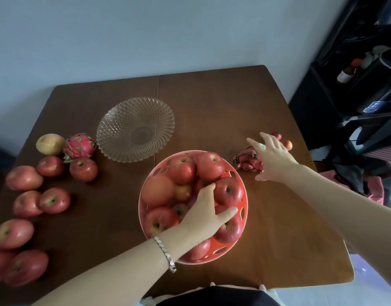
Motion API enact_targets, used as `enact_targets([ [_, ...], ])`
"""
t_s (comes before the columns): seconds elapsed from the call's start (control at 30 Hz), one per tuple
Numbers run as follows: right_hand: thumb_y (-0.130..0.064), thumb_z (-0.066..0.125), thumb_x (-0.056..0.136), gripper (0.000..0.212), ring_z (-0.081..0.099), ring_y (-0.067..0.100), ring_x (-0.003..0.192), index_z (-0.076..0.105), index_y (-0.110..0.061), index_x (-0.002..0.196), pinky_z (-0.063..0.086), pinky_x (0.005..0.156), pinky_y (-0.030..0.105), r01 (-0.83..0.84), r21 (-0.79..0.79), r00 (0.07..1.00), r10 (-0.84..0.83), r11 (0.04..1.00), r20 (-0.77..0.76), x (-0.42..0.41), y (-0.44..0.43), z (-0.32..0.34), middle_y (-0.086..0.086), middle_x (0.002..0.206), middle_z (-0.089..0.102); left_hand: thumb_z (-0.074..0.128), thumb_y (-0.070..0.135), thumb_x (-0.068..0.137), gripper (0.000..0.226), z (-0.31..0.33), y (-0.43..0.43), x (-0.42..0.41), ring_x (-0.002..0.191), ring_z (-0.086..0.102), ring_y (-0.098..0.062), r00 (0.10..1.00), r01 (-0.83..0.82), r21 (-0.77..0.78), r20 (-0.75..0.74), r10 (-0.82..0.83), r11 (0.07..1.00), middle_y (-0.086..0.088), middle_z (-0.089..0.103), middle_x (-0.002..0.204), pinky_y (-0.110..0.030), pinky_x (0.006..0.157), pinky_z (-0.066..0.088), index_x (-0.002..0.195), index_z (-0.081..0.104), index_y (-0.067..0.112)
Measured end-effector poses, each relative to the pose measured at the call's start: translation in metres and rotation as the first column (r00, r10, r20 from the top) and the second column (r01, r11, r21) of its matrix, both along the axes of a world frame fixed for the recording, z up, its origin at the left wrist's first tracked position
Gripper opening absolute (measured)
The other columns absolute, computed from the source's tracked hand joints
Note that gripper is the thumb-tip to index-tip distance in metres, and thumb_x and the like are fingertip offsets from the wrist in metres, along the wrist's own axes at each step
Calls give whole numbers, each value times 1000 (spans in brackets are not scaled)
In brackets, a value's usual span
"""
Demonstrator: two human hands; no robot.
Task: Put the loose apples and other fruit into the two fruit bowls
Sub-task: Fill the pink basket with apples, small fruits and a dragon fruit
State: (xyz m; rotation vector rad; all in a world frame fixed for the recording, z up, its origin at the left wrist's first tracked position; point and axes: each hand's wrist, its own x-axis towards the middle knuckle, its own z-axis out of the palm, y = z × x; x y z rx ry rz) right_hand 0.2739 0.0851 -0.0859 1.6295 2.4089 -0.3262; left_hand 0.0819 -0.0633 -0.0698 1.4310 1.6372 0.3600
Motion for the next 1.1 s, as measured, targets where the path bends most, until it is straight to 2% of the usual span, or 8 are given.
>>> enact_targets([
  [0.1,-35,76,68,104,12,33,140,7,-29,145,17,113,40,-63,21,983,59,998,177,-4,11,-21,19,149,17,62,51,80,81,0,4,-4,126,42,-14,1000,4,-22,-15,-4,1000,4,33,143,-29,101,36,143,19,24],
  [0.33,-44,74,58,87,51,27,105,31,-32,133,44,75,33,165,54,982,-159,985,-98,-7,11,-18,10,120,48,59,52,81,67,10,12,-17,122,44,-11,991,96,3,-91,-95,995,8,41,135,-26,99,37,137,30,28],
  [0.53,-47,77,48,75,50,8,91,42,-43,114,40,73,22,357,-26,630,-261,934,-731,-27,-23,49,-11,102,52,63,12,84,25,24,11,-65,108,52,-12,986,-100,497,-65,152,862,-1,57,113,-20,98,36,109,60,11],
  [0.67,-48,79,42,71,58,-8,94,43,-52,103,44,80,6,160,-164,421,-218,973,-881,-70,-58,88,-26,99,59,57,12,86,31,13,3,-104,122,46,-17,947,-192,340,-181,265,921,-2,48,128,-35,105,35,117,56,14],
  [0.77,-44,80,46,73,57,1,98,46,-43,111,43,86,14,23,-112,543,-107,993,-833,-109,-84,79,-17,105,59,53,22,91,36,5,-6,-115,129,39,-15,949,-138,247,-243,200,959,4,41,140,-34,107,32,127,50,22],
  [0.9,-51,75,49,83,56,16,94,37,-42,122,50,78,28,5,-161,813,-98,987,-574,-134,-107,44,-4,109,51,55,12,89,36,6,-5,-123,126,44,-13,978,-157,262,-95,187,952,8,48,134,-28,104,35,123,54,24],
  [1.0,-56,70,51,86,44,19,109,33,-40,127,43,84,29,25,-157,861,-101,987,-499,-136,-114,26,-3,113,50,48,8,92,37,7,-1,-128,124,44,-9,963,-244,188,-65,260,951,8,50,134,-18,98,31,123,53,25],
  [1.1,-59,69,54,88,35,23,114,34,-35,131,35,93,33,16,-70,881,-47,997,-470,-135,-113,22,0,115,51,41,4,90,40,11,5,-128,117,51,-15,946,-285,180,-107,306,942,5,57,126,-27,97,39,119,55,28],
])
